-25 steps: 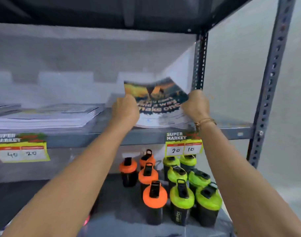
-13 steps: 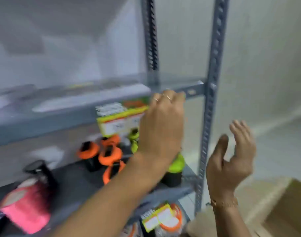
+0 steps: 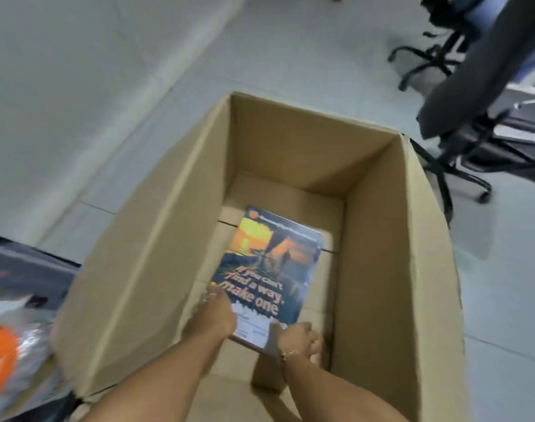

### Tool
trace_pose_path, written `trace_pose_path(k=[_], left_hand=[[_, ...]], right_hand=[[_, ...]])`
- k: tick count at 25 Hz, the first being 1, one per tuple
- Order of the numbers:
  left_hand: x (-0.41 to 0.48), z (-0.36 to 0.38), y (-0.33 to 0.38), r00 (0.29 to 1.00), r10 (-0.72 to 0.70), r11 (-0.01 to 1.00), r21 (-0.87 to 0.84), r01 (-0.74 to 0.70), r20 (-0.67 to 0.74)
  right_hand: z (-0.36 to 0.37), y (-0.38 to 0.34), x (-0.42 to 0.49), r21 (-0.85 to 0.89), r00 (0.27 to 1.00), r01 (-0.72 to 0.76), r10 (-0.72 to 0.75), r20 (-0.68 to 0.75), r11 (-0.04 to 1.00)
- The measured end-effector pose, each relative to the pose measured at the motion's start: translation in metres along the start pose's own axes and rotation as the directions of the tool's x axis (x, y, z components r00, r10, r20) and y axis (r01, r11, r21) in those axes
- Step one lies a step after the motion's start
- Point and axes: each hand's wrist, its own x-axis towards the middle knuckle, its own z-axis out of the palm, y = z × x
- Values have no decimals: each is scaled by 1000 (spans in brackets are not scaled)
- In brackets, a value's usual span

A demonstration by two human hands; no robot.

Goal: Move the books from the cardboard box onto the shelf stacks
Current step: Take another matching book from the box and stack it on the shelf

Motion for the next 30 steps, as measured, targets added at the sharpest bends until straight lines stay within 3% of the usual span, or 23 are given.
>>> trace_pose_path(k=[5,10,15,18,20,22,23,24,26,27,30], left_hand=[[27,7,3,980,-142,988,-79,131,-143],[26,0,12,971,-225,970,-115,216,-78],[-11,-46,19,973,-123,992,-30,119,-193],[-71,-98,13,926,20,991,-114,-68,-376],[-120,-140,1,822,111,960,-153,-234,-559],[-182,-185,-17,639,128,923,-145,-357,-758],[-218,-208,-32,488,113,901,-118,-418,-865],[-256,-231,-50,291,82,888,-63,-456,-953],[-327,-266,-90,-38,27,901,41,-432,-999],[-363,-280,-116,-159,8,918,70,-391,-987],[-464,-304,-179,-355,-82,970,7,-242,-931]], right_hand=[[12,-1,25,33,993,109,-108,-44,993],[6,-13,19,183,985,35,-2,-174,983],[-11,-39,-8,222,933,205,-122,-338,953],[-34,-56,-55,379,887,376,-209,-413,846],[-56,-75,-105,501,828,525,-275,-489,688],[-80,-95,-168,572,739,669,-351,-575,475],[-90,-106,-205,587,681,732,-398,-614,346],[-97,-118,-245,579,599,791,-446,-665,200],[-109,-134,-314,534,433,844,-529,-730,-45],[-112,-142,-352,512,355,849,-577,-736,-131],[-123,-147,-457,499,123,804,-732,-670,-322]])
